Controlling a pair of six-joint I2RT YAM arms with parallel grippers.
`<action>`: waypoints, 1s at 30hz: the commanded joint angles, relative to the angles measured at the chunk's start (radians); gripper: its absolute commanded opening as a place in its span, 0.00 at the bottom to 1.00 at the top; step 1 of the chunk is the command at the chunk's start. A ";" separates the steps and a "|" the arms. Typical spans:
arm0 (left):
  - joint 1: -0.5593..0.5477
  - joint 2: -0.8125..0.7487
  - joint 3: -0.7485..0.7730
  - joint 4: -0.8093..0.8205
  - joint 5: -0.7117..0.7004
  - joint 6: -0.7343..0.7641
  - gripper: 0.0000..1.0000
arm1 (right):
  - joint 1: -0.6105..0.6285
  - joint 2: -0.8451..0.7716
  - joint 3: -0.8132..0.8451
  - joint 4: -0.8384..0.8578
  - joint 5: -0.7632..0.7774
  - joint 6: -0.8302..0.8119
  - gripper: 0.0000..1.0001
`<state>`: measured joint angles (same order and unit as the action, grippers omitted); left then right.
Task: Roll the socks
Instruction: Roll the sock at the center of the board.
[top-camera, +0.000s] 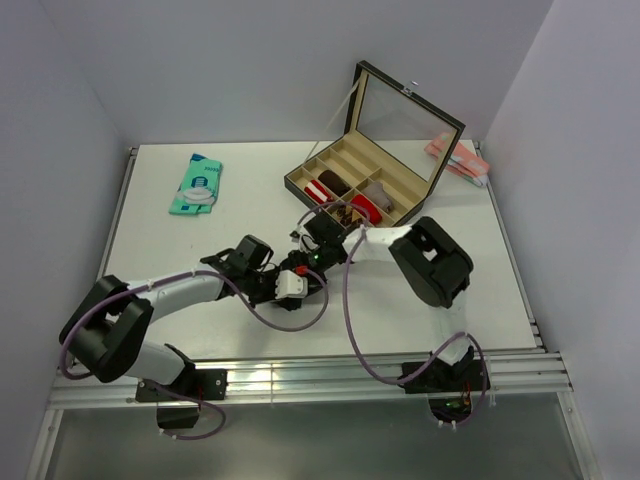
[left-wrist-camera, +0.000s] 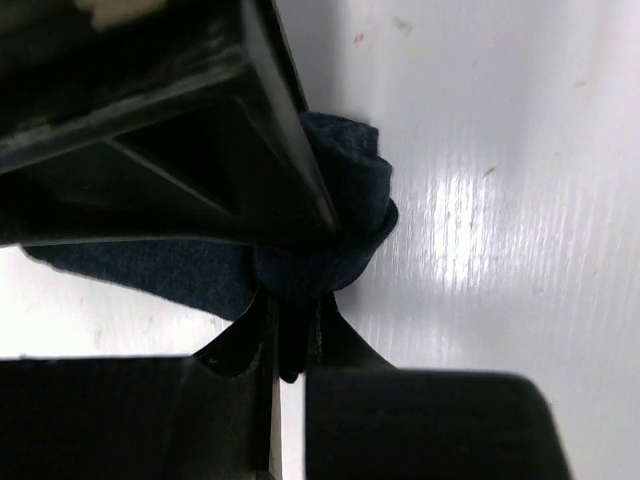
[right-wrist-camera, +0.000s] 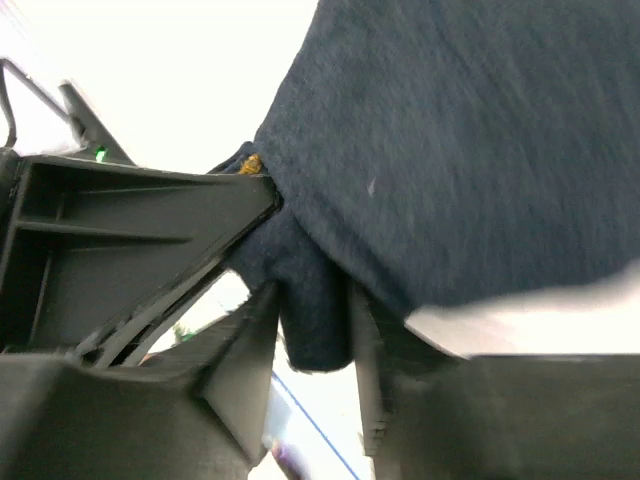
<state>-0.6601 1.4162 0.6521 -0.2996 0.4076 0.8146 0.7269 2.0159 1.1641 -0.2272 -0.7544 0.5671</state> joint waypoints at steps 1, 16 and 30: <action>-0.009 0.104 -0.006 -0.197 0.054 0.000 0.00 | 0.006 -0.152 -0.107 0.102 0.230 0.039 0.45; 0.045 0.357 0.243 -0.602 0.154 0.106 0.00 | 0.012 -0.794 -0.544 0.193 0.798 0.232 0.47; 0.063 0.658 0.445 -0.921 0.145 0.175 0.01 | 0.489 -1.042 -0.659 0.199 1.259 0.102 0.48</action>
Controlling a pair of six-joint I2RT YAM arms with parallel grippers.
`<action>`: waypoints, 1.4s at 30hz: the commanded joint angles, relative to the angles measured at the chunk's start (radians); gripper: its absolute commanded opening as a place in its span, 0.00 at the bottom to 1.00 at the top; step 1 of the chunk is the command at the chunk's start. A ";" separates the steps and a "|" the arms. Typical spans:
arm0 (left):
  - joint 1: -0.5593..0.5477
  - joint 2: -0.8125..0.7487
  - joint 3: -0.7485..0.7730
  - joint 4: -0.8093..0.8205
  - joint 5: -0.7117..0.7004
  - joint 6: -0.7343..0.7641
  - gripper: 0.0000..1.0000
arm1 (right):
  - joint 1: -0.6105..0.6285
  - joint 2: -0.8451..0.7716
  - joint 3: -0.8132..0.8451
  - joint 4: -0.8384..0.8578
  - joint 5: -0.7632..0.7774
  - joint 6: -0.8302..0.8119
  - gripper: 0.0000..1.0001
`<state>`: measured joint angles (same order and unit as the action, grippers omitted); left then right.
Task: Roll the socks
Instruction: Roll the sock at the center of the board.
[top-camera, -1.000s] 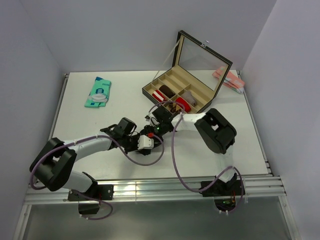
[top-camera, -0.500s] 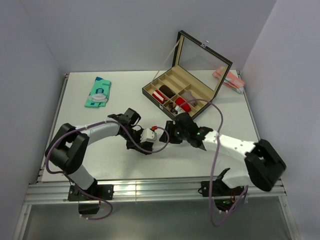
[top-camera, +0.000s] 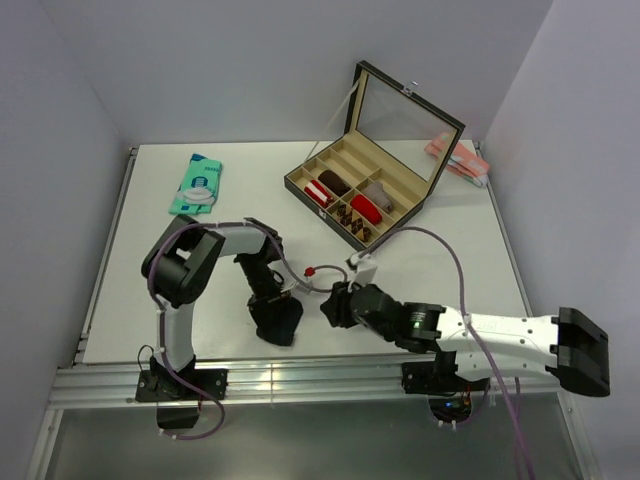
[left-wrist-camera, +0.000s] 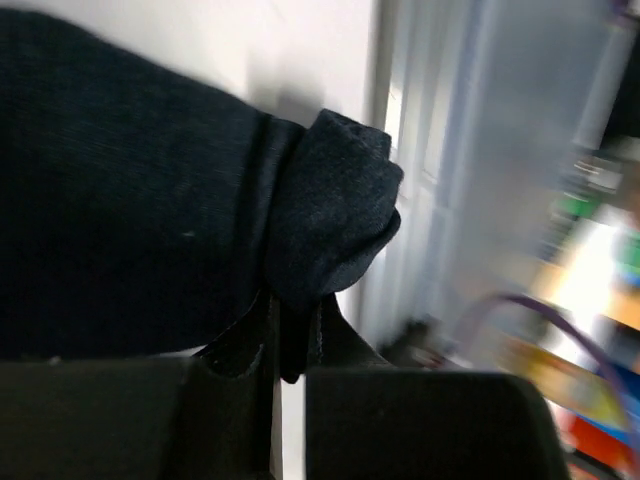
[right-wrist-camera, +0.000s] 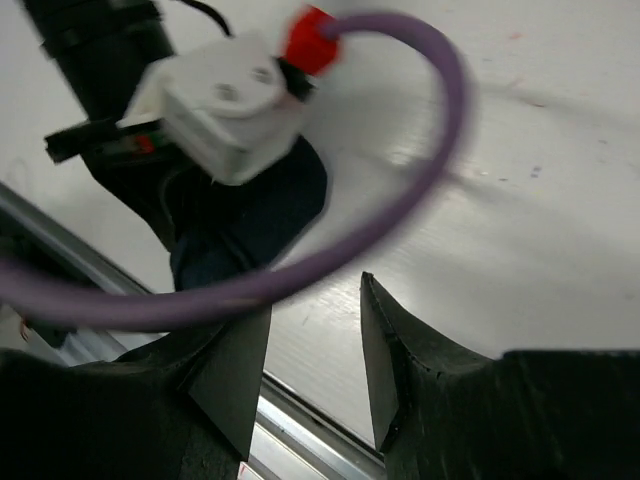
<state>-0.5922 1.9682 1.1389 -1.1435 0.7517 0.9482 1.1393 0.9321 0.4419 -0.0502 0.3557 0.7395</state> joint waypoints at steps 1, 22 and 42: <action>-0.004 0.125 -0.024 -0.079 -0.204 0.032 0.01 | 0.098 0.097 0.072 0.044 0.149 -0.087 0.48; -0.003 0.153 0.022 -0.019 -0.209 -0.078 0.04 | 0.361 0.672 0.483 0.079 0.040 -0.278 0.54; -0.001 0.170 0.041 -0.028 -0.180 -0.072 0.07 | 0.362 0.826 0.520 0.130 0.002 -0.307 0.57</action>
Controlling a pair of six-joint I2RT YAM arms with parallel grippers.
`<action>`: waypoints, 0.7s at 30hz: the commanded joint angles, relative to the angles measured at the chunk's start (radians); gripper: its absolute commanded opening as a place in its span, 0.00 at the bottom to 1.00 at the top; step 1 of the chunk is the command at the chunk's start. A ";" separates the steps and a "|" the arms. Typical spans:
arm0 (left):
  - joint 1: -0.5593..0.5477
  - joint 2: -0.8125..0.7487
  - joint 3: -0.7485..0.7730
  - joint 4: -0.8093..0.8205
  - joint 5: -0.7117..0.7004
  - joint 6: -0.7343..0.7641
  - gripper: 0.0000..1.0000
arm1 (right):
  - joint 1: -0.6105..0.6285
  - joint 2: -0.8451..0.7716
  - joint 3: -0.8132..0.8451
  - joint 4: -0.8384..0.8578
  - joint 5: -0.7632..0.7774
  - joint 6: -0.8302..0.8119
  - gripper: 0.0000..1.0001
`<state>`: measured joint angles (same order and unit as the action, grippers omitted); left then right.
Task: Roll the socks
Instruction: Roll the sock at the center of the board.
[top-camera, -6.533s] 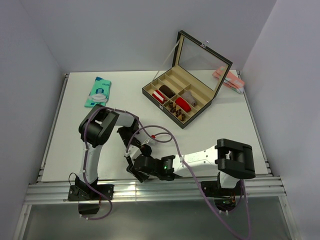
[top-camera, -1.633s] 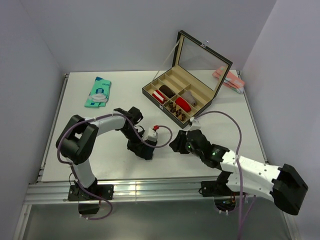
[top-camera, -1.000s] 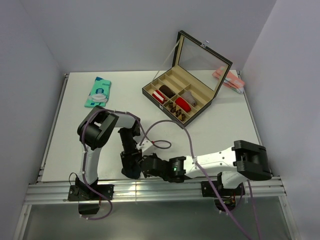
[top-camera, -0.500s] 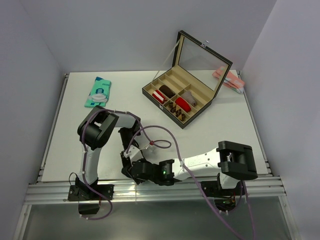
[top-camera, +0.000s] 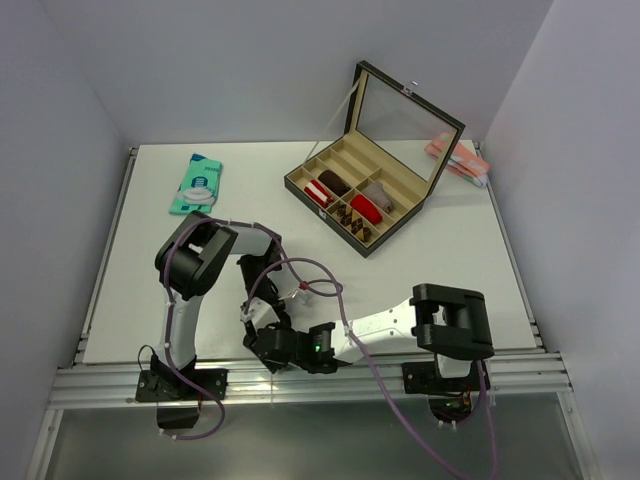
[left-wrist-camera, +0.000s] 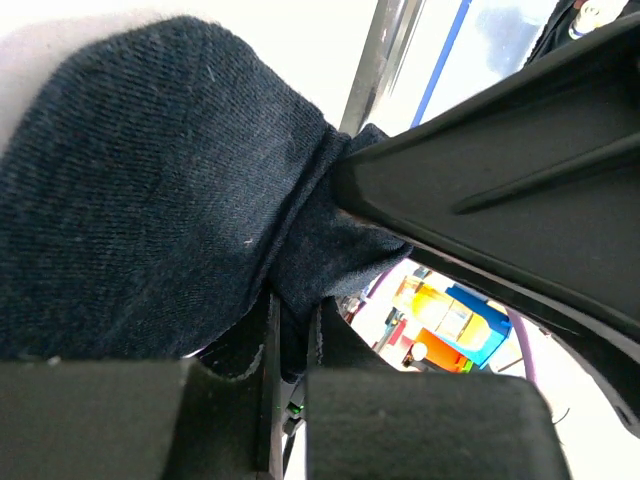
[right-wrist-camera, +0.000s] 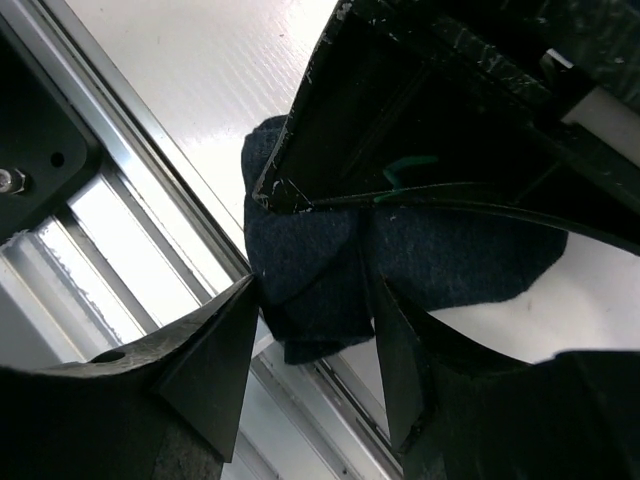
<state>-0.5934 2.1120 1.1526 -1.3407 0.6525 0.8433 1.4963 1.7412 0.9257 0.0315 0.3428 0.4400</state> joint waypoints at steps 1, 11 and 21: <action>-0.002 0.025 0.027 0.169 -0.080 0.034 0.09 | 0.005 0.021 0.033 0.048 0.018 -0.006 0.56; 0.039 0.008 0.058 0.158 0.012 0.020 0.23 | -0.040 -0.035 -0.114 0.148 -0.057 0.088 0.10; 0.148 -0.179 0.079 0.186 0.127 -0.024 0.21 | -0.109 -0.086 -0.257 0.278 -0.154 0.134 0.03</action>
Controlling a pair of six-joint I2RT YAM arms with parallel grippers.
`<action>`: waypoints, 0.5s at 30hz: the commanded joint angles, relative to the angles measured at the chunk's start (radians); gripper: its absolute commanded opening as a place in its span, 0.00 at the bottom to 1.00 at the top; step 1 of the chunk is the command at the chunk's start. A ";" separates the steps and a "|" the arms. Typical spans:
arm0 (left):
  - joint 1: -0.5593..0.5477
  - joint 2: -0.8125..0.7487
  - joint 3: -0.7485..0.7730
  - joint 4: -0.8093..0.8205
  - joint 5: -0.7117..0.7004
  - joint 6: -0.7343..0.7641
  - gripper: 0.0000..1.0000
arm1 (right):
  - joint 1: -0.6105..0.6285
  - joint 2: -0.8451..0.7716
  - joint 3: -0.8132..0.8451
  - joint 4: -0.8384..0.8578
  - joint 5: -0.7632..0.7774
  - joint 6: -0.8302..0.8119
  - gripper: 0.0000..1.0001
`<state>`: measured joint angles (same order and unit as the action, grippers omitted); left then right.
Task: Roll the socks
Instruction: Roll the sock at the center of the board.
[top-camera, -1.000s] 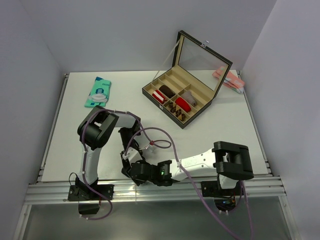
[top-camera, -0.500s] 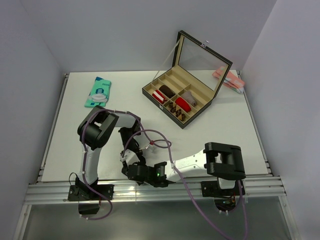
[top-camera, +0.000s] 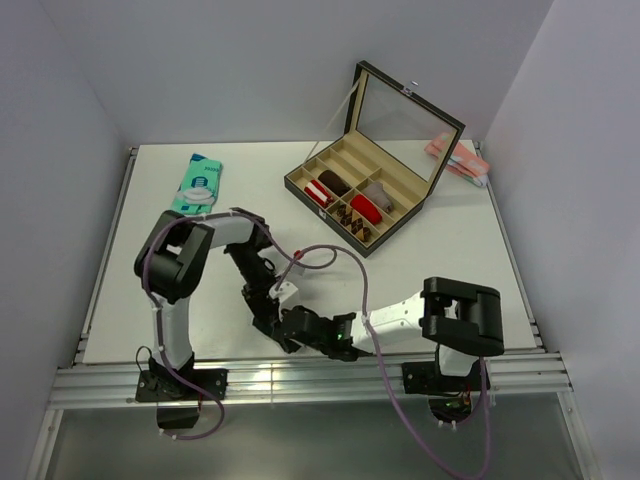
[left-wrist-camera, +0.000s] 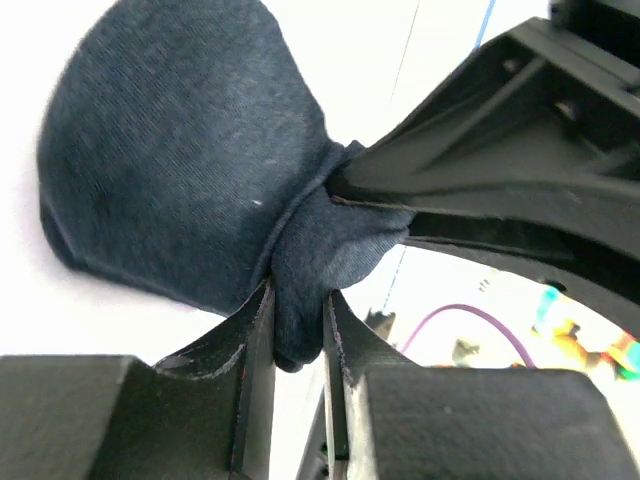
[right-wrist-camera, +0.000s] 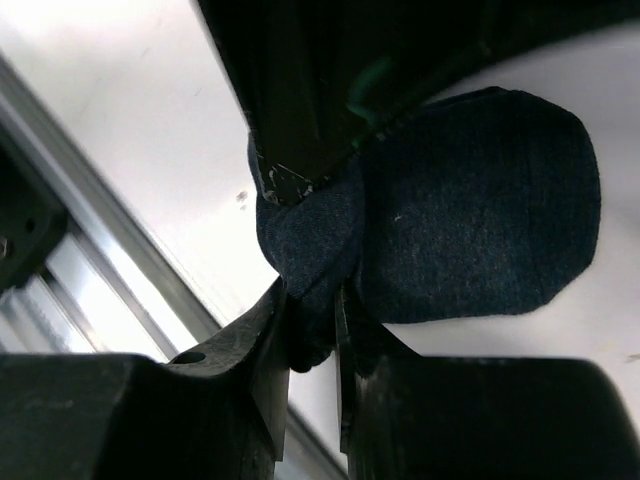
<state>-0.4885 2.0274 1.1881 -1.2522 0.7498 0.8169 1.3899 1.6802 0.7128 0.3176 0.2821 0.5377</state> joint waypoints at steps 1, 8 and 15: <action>0.069 -0.110 0.044 0.106 0.036 -0.014 0.21 | -0.012 -0.027 -0.049 -0.003 -0.118 0.042 0.03; 0.180 -0.228 -0.007 0.125 0.102 0.011 0.27 | -0.121 -0.059 -0.118 0.077 -0.312 0.045 0.02; 0.186 -0.294 -0.117 0.217 0.063 0.007 0.26 | -0.192 -0.037 -0.101 0.029 -0.423 0.015 0.01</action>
<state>-0.3222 1.7878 1.0889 -1.1187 0.8421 0.7986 1.1934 1.6333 0.6338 0.4847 -0.0048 0.5667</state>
